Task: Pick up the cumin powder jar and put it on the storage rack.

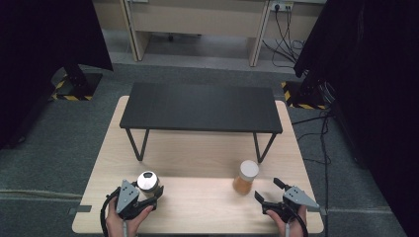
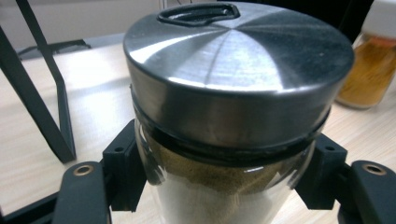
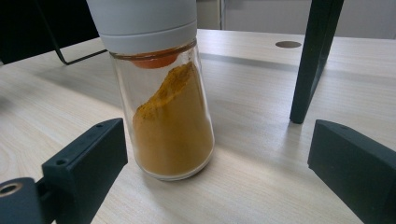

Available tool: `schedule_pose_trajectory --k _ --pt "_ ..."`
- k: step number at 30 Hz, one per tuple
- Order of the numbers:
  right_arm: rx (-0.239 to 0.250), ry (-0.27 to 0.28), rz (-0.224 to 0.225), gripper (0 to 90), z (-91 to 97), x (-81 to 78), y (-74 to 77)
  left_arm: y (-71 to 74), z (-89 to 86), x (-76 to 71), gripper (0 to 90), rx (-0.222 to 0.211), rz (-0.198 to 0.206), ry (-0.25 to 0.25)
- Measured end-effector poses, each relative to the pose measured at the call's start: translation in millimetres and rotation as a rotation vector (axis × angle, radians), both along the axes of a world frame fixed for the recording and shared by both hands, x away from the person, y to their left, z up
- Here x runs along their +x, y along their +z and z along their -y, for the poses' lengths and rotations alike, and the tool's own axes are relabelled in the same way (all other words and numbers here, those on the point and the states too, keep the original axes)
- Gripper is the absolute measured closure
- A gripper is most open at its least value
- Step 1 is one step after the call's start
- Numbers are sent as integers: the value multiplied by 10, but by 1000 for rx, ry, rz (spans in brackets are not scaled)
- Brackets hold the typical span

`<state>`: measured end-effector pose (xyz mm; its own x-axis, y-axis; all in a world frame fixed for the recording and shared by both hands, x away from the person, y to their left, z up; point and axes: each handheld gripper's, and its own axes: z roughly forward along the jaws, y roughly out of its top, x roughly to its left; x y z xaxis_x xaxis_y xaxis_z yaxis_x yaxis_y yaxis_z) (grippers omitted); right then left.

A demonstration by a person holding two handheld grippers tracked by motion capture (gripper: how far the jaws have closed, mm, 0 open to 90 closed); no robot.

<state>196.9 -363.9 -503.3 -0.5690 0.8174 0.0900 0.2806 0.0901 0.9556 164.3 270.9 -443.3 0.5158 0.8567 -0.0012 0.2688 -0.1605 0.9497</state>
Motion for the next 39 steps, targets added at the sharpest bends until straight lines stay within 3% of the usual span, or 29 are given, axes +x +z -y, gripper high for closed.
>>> schedule_pose_trajectory --k 14,31,39 --pt "-4 -2 2 49 -8 -5 1 247 70 -82 304 -2 35 -4" --pt "-6 -5 3 49 -13 -8 2 784 73 129 304 14 103 -2" --pt "-7 -4 3 50 -12 -7 2 929 53 169 304 18 126 0"
